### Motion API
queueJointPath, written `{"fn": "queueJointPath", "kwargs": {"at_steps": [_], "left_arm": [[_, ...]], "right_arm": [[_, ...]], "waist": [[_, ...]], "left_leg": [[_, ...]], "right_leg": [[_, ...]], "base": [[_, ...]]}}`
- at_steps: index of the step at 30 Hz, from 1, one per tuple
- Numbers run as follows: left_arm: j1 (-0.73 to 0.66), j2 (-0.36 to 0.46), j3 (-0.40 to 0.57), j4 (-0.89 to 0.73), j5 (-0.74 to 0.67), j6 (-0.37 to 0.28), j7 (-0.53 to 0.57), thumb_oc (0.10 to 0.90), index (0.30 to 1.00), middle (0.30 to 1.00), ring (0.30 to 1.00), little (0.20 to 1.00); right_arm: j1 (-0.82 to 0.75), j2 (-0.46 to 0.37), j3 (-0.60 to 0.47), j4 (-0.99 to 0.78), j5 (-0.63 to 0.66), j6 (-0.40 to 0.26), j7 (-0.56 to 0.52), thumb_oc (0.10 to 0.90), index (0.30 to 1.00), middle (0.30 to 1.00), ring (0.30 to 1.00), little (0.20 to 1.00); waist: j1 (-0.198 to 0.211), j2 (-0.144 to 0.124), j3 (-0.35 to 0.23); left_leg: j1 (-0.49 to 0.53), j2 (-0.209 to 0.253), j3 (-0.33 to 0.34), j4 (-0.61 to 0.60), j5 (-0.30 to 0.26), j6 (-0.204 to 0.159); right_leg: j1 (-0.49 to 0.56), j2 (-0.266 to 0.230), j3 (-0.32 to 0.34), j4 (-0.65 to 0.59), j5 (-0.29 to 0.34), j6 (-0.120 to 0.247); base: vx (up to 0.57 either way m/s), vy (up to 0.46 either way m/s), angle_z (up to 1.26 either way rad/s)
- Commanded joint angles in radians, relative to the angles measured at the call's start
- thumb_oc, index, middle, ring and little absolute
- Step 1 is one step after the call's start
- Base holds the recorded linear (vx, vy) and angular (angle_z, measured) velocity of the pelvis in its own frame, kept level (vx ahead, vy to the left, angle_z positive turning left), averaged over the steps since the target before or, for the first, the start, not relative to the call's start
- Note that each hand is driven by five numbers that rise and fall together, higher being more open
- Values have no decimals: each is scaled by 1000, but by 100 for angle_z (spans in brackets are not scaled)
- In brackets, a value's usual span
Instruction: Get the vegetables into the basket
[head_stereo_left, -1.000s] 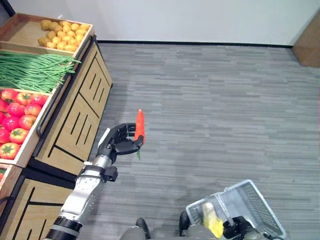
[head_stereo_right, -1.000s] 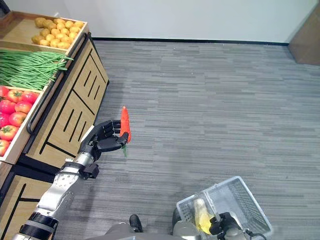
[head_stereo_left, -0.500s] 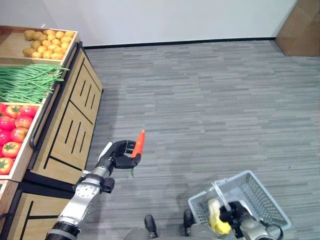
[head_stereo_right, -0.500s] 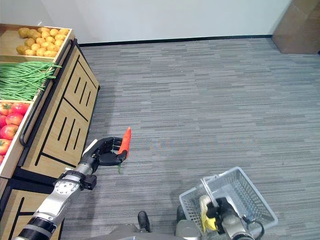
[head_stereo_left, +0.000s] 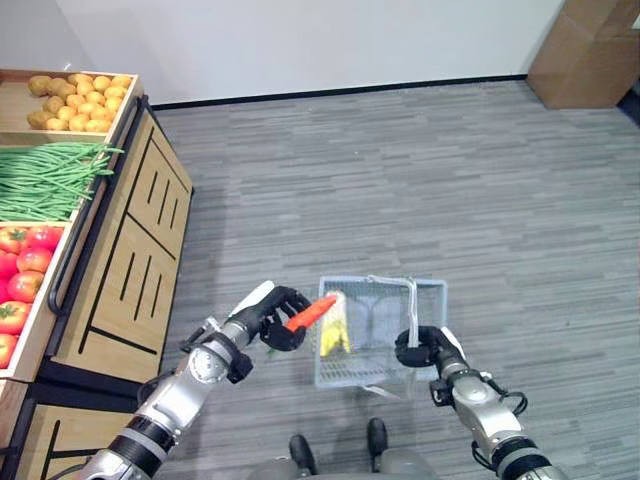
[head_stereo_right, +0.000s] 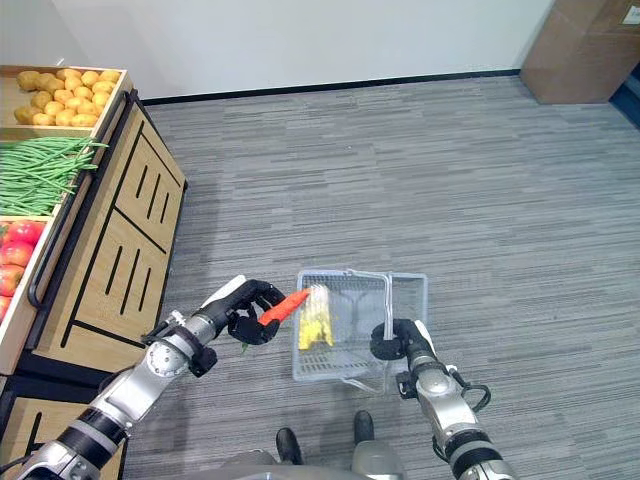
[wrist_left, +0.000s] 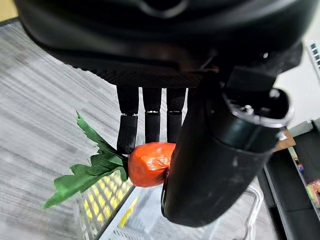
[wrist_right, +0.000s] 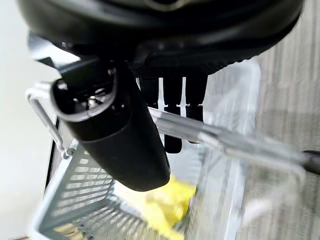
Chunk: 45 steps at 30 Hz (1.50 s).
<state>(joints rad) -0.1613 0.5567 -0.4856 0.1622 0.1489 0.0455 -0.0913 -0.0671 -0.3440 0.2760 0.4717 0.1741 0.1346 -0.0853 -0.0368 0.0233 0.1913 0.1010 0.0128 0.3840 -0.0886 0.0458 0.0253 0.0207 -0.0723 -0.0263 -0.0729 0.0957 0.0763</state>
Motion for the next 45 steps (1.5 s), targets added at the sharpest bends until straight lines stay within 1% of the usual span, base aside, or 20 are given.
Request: {"fn": "queueJointPath", "kwargs": {"at_steps": [1, 8, 10, 13, 14, 17, 20, 22, 23, 24, 25, 27, 30, 32, 33, 34, 39, 42, 44, 45], "left_arm": [[-128, -26, -33, 31, 69, -71, 26, 400, 300, 300, 300, 300], [-180, -96, -112, 207, 146, -52, 19, 400, 300, 300, 300, 300], [-194, -146, -143, 331, 176, -43, 21, 400, 300, 300, 300, 300], [-215, -220, -161, 516, 196, -26, 21, 400, 300, 300, 300, 300], [-217, -222, -161, 519, 197, -28, 22, 400, 300, 300, 300, 300], [-239, -292, -153, 759, 240, -10, 57, 400, 300, 300, 300, 300], [-243, -323, -122, 866, 230, -5, 74, 400, 300, 300, 300, 300], [-244, -325, -117, 893, 254, -11, 73, 400, 300, 300, 300, 300], [-166, -259, -86, 862, 260, -25, 85, 400, 300, 300, 300, 300], [-117, -226, -57, 846, 255, -48, 47, 400, 300, 300, 300, 300], [-116, -225, -56, 844, 255, -48, 46, 400, 300, 300, 300, 300], [-83, -204, -76, 814, 273, -63, 12, 400, 300, 300, 300, 300], [-66, -181, -111, 739, 285, -87, -3, 400, 300, 300, 300, 300], [-61, -172, -121, 698, 281, -91, -8, 400, 300, 300, 300, 300], [-61, -172, -121, 697, 280, -91, -9, 400, 300, 300, 300, 300], [-39, -164, -117, 639, 256, -93, -14, 400, 300, 300, 300, 300], [-19, -143, -112, 583, 242, -94, -21, 400, 300, 300, 300, 300], [-4, -128, -108, 545, 236, -96, -30, 400, 300, 300, 300, 300], [10, -115, -97, 501, 214, -92, -35, 400, 300, 300, 300, 300], [12, -114, -96, 498, 213, -91, -36, 400, 300, 300, 300, 300]], "right_arm": [[-76, -4, -12, -124, 24, -112, 3, 400, 300, 300, 300, 300], [-62, -25, 79, -229, -29, -110, 72, 400, 300, 300, 300, 300], [-72, -29, 137, -252, -52, -107, 107, 400, 300, 300, 300, 300], [-96, -36, 188, -306, -19, -119, 151, 400, 300, 300, 300, 300], [-97, -37, 188, -306, -19, -119, 151, 400, 300, 300, 300, 300], [-103, -52, 230, -417, 71, -137, 189, 400, 300, 300, 300, 300], [-93, -53, 253, -476, 193, -144, 222, 400, 300, 300, 300, 300], [-86, -66, 273, -512, 246, -140, 248, 400, 300, 300, 300, 300], [-87, -88, 255, -546, 262, -132, 250, 400, 300, 300, 300, 300], [-72, -89, 244, -569, 303, -133, 279, 400, 300, 300, 300, 300], [-71, -89, 244, -570, 303, -133, 279, 400, 300, 300, 300, 300], [-114, -131, 281, -583, 327, -125, 331, 400, 300, 300, 300, 300], [-175, -169, 313, -590, 295, -133, 366, 400, 300, 300, 300, 300], [-209, -200, 314, -598, 216, -145, 363, 400, 300, 300, 300, 300], [-209, -200, 314, -599, 215, -145, 363, 400, 300, 300, 300, 300], [-264, -257, 309, -616, 9, -158, 359, 400, 300, 300, 300, 300], [-256, -275, 291, -630, 9, -154, 374, 400, 300, 300, 300, 300], [-265, -294, 294, -614, -96, -156, 374, 400, 300, 300, 300, 300], [-276, -302, 287, -590, -210, -148, 370, 400, 300, 300, 300, 300], [-276, -301, 287, -590, -211, -148, 370, 400, 300, 300, 300, 300]], "waist": [[-3, -14, -52], [-20, -15, -60], [-28, -15, -63], [-36, -15, -66], [-35, -14, -66], [-48, -15, -71], [-56, -19, -71], [-56, -22, -71], [-46, -20, -65], [-38, -20, -65], [-37, -20, -66], [-19, -18, -65], [-10, -14, -64], [-10, -12, -63], [-10, -12, -63], [-10, -5, -61], [-10, 0, -60], [-8, 3, -59], [-7, 8, -58], [-8, 8, -59]], "left_leg": [[20, -4, -26, 40, -129, 23], [25, -2, -13, 48, -135, 21], [24, 1, -11, 58, -139, 19], [22, 5, -5, 62, -138, 15], [21, 5, -3, 61, -137, 15], [28, 7, 10, 61, -136, 10], [26, 10, 16, 65, -137, 7], [26, 12, 24, 66, -135, 4], [28, 12, 23, 68, -137, 4], [28, 12, 22, 69, -136, 3], [27, 12, 24, 68, -135, 2], [26, 14, 20, 72, -134, 0], [27, 14, 14, 73, -135, 1], [26, 14, 9, 73, -135, 1], [26, 14, 9, 73, -135, 1], [24, 13, -3, 73, -136, 2], [18, 13, -17, 75, -136, 3], [14, 13, -24, 80, -138, 4], [11, 14, -29, 86, -142, 5], [11, 14, -29, 87, -142, 5]], "right_leg": [[-33, -31, -17, 110, -112, 53], [-29, -31, -9, 106, -108, 54], [-27, -32, -10, 108, -109, 53], [-31, -30, -6, 109, -111, 52], [-32, -30, -5, 108, -108, 51], [-33, -27, 1, 113, -110, 50], [-36, -26, 6, 115, -111, 49], [-38, -23, 13, 113, -107, 46], [-35, -25, 10, 113, -108, 46], [-32, -26, 9, 110, -108, 47], [-33, -25, 11, 108, -106, 46], [-26, -28, 3, 101, -104, 47], [-18, -33, -7, 97, -104, 47], [-16, -34, -11, 95, -104, 46], [-15, -34, -11, 95, -104, 46], [-11, -36, -22, 95, -105, 43], [-7, -38, -32, 94, -109, 40], [-5, -40, -39, 95, -112, 38], [-3, -39, -41, 95, -114, 36], [-3, -39, -42, 95, -113, 36]], "base": [[0, 0, 0], [10, 3, -4], [10, -15, -4], [-5, -9, -5], [4, -1, -13], [8, -4, -11], [-3, -8, -6], [0, 0, 0], [0, 0, 0], [-11, -14, -8], [-11, -29, -6], [-5, -13, -2], [-16, -15, 7], [-6, -5, 3], [0, 0, 0], [0, 0, 0], [-3, -13, 5], [2, -13, 6], [9, -15, 11], [9, -13, 8]]}}
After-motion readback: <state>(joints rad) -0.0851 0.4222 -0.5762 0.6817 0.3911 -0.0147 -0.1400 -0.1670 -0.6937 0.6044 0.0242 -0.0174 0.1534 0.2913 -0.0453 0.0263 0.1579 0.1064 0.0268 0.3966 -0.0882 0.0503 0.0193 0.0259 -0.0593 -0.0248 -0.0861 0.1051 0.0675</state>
